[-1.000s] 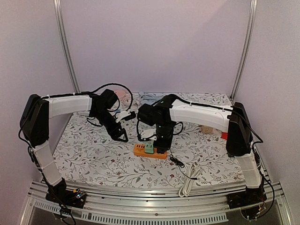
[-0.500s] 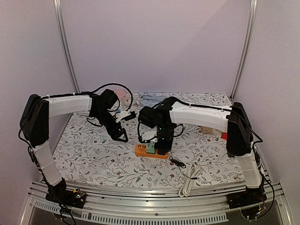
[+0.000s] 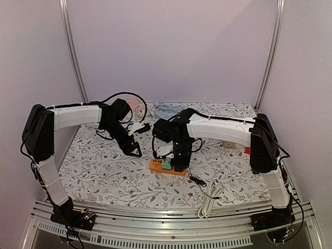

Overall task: Insert the plug
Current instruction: Move the socket to the center of the board.

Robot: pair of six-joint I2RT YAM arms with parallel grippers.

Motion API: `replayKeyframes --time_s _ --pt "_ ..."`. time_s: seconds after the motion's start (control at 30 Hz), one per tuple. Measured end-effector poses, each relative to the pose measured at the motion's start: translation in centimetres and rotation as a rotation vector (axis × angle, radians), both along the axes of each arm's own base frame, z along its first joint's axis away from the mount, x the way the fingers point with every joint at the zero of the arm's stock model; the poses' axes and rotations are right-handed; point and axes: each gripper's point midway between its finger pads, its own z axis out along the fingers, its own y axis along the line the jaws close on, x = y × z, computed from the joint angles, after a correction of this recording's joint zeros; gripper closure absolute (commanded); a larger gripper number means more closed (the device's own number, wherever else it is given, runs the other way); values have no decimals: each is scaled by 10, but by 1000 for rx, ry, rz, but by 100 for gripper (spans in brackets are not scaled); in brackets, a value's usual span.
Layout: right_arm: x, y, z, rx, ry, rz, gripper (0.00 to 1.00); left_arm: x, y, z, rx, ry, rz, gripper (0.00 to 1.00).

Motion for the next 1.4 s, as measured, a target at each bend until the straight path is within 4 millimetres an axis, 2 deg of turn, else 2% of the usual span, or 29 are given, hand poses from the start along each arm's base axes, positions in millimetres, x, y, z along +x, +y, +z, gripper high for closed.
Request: replayKeyframes --time_s 0.17,0.43,0.5,0.6,0.73,0.87,1.0,1.1,1.13,1.17,1.2,1.27,1.33,1.4 --pt "0 -1 -3 -1 22 -12 98 1 0 1 -1 -2 0 20" --pt "20 -11 -1 47 64 -134 99 3 0 3 2 -15 -7 19" --pt "33 -21 0 55 63 -195 99 3 1 3 6 -16 -10 19" --pt "66 -46 1 75 49 -320 99 3 2 3 12 -21 -13 19" --pt "118 -93 2 99 24 -506 98 5 6 6 17 -31 -6 18" --pt "163 -129 1 125 0 -636 97 9 12 14 17 -48 6 18" --pt "192 -148 0 142 -17 -711 93 10 15 20 15 -63 9 18" --pt "203 -153 -1 149 -20 -736 81 11 17 22 16 -70 13 18" --pt "205 -154 -1 150 -21 -741 72 12 18 22 17 -71 14 18" --pt "207 -154 0 150 -22 -745 50 12 19 22 19 -72 16 18" --pt "208 -154 -1 148 -23 -748 6 12 19 23 19 -73 17 18" --pt "212 -155 -7 140 -33 -763 1 13 20 24 19 -76 19 18" --pt "212 -159 -36 109 -3 -777 1 13 21 25 19 -78 19 18" --pt "227 -155 -34 167 -39 -784 1 12 21 25 20 -78 20 18"
